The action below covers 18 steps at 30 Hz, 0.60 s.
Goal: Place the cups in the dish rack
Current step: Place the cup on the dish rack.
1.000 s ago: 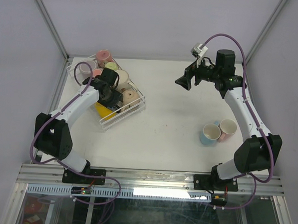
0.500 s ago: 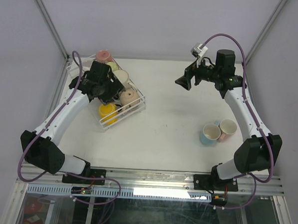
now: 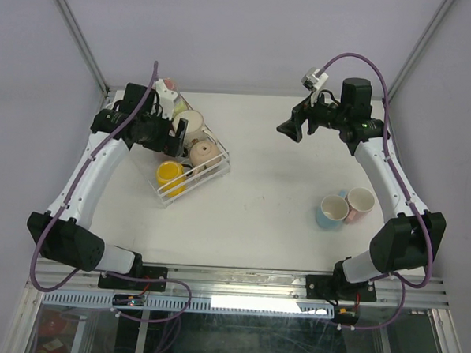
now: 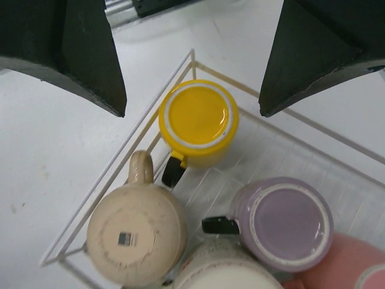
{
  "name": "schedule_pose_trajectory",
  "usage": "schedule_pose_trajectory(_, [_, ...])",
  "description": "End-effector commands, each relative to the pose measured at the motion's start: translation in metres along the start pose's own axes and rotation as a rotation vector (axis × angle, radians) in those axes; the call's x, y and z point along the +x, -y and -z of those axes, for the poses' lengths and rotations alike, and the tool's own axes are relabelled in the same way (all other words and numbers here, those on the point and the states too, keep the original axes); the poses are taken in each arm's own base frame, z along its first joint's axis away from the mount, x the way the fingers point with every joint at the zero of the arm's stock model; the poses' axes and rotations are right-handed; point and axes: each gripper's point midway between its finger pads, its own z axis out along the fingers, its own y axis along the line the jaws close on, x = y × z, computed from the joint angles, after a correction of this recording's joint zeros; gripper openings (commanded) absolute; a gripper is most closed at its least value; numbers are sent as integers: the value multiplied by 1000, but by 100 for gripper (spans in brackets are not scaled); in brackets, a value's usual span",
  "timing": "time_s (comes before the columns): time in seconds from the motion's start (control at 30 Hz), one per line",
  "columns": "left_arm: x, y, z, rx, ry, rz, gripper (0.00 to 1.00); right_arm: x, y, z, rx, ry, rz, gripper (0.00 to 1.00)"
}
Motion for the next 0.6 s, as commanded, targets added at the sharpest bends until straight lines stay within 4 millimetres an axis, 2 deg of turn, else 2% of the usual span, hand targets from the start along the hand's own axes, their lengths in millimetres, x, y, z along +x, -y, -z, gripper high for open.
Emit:
schedule_pose_trajectory(0.0, [23,-13,-1,53,-79,-133,90,-25,-4,12,17,69,61,89])
schedule_pose_trajectory(0.3, [45,-24,-41,134,-165,-67,90,-25,-4,13,21,70,61,90])
schedule_pose_trajectory(0.47, [52,-18,-57,202,-174,-17,77,-23,-3,14,28,64,61,90])
schedule_pose_trajectory(0.57, [59,-19,-60,210,-198,4,76,-23,-2,13,28,63,61,90])
